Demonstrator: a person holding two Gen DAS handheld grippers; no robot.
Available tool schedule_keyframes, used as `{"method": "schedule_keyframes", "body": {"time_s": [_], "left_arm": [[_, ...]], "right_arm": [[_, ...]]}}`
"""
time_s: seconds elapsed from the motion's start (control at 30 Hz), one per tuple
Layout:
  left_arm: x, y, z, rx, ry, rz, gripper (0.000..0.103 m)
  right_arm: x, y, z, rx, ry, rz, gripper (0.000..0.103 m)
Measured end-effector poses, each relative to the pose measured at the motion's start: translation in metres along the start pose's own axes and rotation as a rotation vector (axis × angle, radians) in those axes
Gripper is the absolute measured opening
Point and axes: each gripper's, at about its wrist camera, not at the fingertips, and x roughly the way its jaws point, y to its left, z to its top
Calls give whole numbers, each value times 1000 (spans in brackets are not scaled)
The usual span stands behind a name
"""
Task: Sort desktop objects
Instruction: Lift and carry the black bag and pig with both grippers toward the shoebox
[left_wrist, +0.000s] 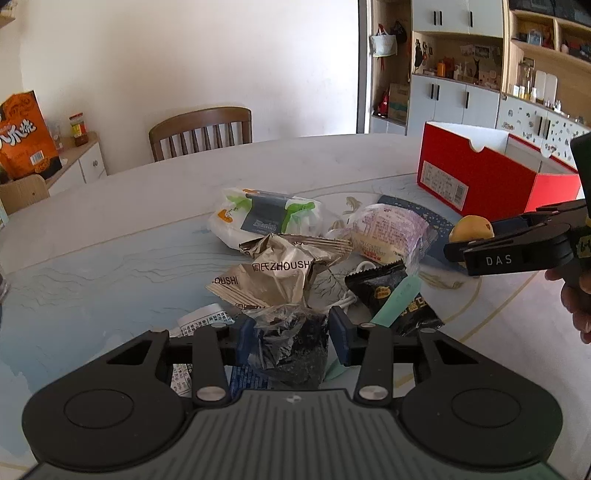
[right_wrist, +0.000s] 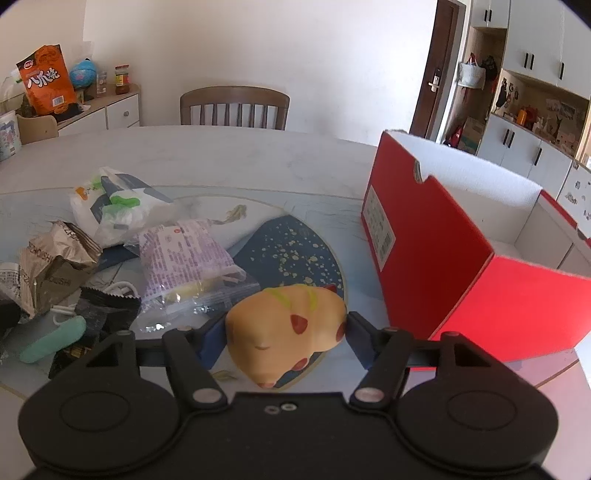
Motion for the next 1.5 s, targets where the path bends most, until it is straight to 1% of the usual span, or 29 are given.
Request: {"method": "schedule_keyframes", "body": {"time_s": [0.17,0.47,0.67,0.8,0.93,1.13,1.33,1.5], "left_arm": [[-4,3,7,-8,-8,-18,40],[-12,11,16,-27,-1,-52,39],[-20,15,26,-43,-4,-78,39],[-22,13,33,-49,-10,-95,39],[-26,6,45,-43,-27,-107,39],[-27,-7,64,-53,-42,-99,39],[-34,-27,83,-73,-52,-89,39],[-37,-47,99,-88,-62,-88,39]], "right_arm": [[-8,0,7,-6,-10,0,68],[-28,0,21,-13,-16,6,68],[-40,-2,25,-35,4,17,68],[-51,-5,26,-43,2,28,68],[-61,-9,30,-44,-5,47,67],[-72,-26,44,-32,-25,61,68],[-84,-50,58,-49,-54,125,67],[-93,-74,68,-62,-68,157,67]]}}
